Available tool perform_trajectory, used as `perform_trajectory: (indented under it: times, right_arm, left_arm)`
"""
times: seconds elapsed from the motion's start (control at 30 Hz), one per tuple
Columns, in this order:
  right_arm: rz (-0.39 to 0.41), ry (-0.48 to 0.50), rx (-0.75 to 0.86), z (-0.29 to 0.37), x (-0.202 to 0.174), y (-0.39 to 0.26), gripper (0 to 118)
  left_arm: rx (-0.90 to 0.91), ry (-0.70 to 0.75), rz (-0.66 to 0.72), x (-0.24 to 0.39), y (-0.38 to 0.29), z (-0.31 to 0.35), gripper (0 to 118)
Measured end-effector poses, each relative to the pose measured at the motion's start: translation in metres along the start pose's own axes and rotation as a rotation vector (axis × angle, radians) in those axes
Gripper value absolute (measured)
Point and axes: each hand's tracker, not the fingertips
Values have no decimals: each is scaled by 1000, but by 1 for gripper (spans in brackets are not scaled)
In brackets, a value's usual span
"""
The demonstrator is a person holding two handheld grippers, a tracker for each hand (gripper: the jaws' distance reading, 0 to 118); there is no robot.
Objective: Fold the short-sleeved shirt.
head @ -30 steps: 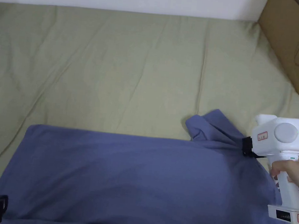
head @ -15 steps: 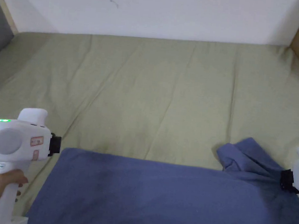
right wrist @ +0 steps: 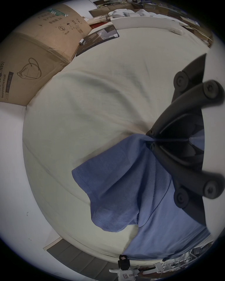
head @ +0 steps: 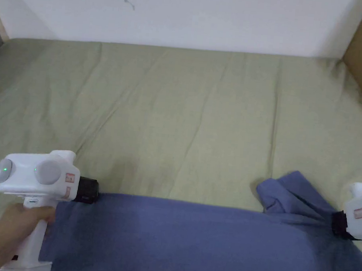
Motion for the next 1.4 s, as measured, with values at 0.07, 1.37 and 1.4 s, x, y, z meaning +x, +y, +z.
perform_trajectory:
  times: [0.07, 1.37, 1.4]
  right_arm:
    - [-4, -5, 3, 3, -2, -1, 1]
    - [-47, -20, 42, 158, -5, -297, 72]
    - [-38, -26, 55, 164, -6, -297, 72]
  left_arm:
    - [5, 5, -14, 1, 1, 6, 56]
    - [22, 32, -131, -47, -265, 180, 92]
    - [26, 32, -123, -50, -264, 186, 93]
